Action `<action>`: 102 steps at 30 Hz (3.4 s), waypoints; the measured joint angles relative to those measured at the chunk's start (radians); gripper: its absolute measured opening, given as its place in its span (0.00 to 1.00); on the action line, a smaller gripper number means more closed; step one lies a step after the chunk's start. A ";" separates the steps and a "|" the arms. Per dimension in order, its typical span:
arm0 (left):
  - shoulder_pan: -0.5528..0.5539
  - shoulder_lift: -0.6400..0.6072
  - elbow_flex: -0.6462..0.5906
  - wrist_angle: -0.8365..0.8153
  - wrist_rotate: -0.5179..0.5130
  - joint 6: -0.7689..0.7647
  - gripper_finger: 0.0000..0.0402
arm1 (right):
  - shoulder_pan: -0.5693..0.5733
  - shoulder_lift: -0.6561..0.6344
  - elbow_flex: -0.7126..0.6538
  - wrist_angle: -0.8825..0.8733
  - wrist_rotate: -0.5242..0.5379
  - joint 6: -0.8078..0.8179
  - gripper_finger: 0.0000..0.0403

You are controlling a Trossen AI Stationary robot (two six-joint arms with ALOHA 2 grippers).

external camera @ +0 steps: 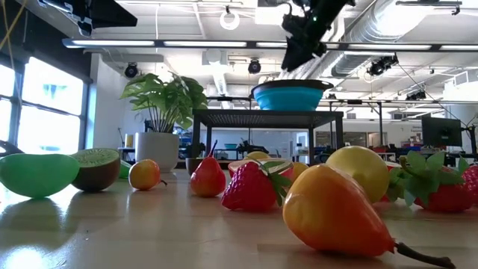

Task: Pick & Place Fruit
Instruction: Put the yellow lemon in the blue bowl on the shelf

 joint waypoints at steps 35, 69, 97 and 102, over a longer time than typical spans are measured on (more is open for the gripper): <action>0.000 0.000 0.000 0.001 0.119 0.000 0.09 | 0.321 -0.041 0.000 0.304 -0.153 0.134 0.17; 0.000 0.000 0.000 0.001 0.169 -0.023 0.09 | 0.425 -0.040 0.000 0.313 -0.128 0.291 0.17; 0.000 -0.013 0.000 -0.090 0.168 -0.141 0.09 | 0.581 -0.180 0.001 0.077 0.030 0.305 0.01; 0.000 -0.014 0.000 -0.103 0.168 -0.153 0.09 | 0.577 -0.216 -0.037 0.031 0.097 0.365 0.01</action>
